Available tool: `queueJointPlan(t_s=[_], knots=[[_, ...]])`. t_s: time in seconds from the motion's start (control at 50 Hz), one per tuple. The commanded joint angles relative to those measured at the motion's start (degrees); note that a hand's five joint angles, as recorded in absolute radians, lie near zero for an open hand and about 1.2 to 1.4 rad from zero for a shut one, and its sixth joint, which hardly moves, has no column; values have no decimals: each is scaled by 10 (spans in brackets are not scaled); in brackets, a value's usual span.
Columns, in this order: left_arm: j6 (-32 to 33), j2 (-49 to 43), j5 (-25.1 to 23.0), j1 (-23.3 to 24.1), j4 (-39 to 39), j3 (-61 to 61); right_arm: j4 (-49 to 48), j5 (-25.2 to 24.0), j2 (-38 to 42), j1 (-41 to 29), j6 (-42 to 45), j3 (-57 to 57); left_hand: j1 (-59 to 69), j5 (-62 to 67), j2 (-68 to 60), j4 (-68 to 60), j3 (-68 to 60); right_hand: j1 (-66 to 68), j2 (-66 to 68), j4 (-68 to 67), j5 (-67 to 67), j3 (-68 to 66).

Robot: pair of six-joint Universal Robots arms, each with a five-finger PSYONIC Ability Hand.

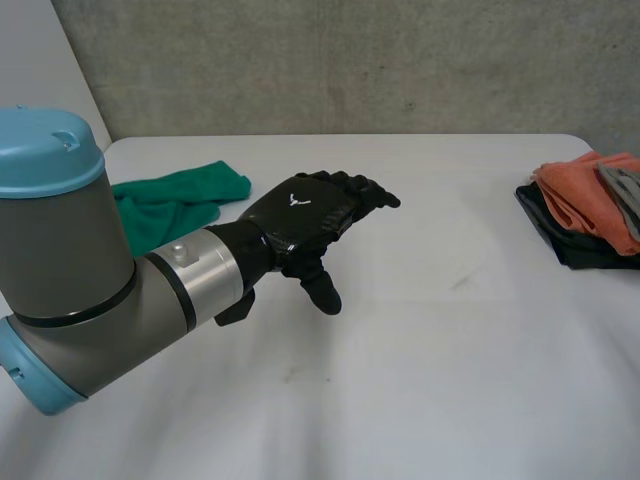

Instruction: Fold the laundry.

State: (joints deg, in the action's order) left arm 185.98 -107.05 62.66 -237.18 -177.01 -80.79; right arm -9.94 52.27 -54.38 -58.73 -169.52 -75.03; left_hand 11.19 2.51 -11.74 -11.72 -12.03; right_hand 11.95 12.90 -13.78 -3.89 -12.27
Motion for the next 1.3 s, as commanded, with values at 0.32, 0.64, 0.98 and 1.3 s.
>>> queueJointPlan(t_s=[0.32,0.64,0.98,1.3], knots=[[-1,0,0,0,0,-1,40,-8,-6,46,-80,-39,-8,-21,14,13,16,-20,-29,38,39,23],[0,-1,0,4,-1,-3,3,-4,42,34,-81,-47,-8,-21,14,13,16,-20,-29,38,39,23],[0,-5,-1,5,-2,-4,-53,67,86,-30,-83,-9,-8,-21,14,13,16,624,615,-606,-605,-621],[0,-4,-1,3,0,-4,-49,208,-25,-78,-63,88,-8,-21,14,13,16,680,671,-662,-661,-677]])
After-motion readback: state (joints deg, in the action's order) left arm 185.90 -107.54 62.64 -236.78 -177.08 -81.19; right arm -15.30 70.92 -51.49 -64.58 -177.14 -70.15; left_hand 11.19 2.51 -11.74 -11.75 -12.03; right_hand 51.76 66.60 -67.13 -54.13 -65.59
